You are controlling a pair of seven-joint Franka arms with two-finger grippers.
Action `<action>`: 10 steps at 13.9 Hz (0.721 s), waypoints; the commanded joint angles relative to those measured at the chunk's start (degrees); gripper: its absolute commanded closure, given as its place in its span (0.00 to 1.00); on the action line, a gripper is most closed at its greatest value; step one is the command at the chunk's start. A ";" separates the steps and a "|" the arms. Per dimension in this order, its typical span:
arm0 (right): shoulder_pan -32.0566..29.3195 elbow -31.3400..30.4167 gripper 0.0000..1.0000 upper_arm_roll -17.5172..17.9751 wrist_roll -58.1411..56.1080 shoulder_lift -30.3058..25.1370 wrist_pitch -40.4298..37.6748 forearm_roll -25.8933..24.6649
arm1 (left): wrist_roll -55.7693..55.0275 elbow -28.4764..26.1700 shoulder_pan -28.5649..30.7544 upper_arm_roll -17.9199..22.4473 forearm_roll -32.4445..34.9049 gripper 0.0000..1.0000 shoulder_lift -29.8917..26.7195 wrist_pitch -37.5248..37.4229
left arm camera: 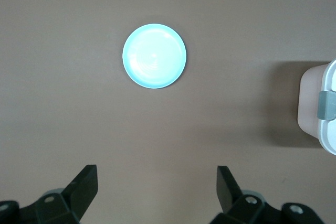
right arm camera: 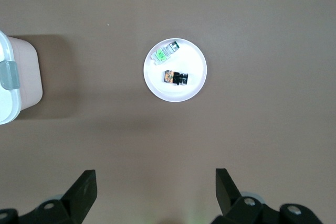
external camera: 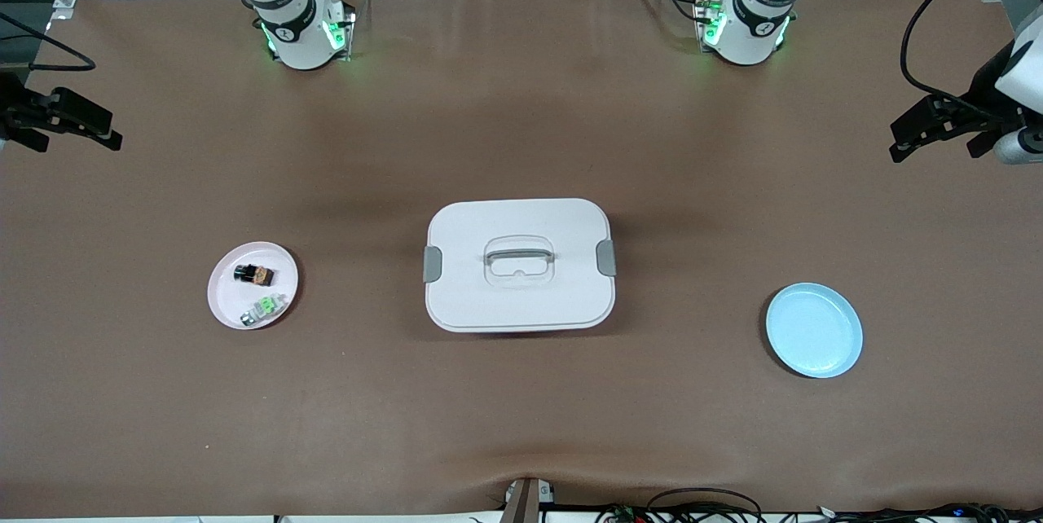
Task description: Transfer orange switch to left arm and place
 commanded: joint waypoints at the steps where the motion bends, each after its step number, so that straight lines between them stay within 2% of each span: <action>1: -1.58 -1.43 0.00 1.70 -0.65 -1.58 0.62 -0.69 | 0.47 0.93 0.20 0.19 -0.63 0.00 0.17 -0.95; 10: -2.19 -1.43 0.00 2.40 -1.01 -1.49 0.71 -0.69 | 0.65 1.01 0.20 0.19 -0.01 0.00 0.09 -1.65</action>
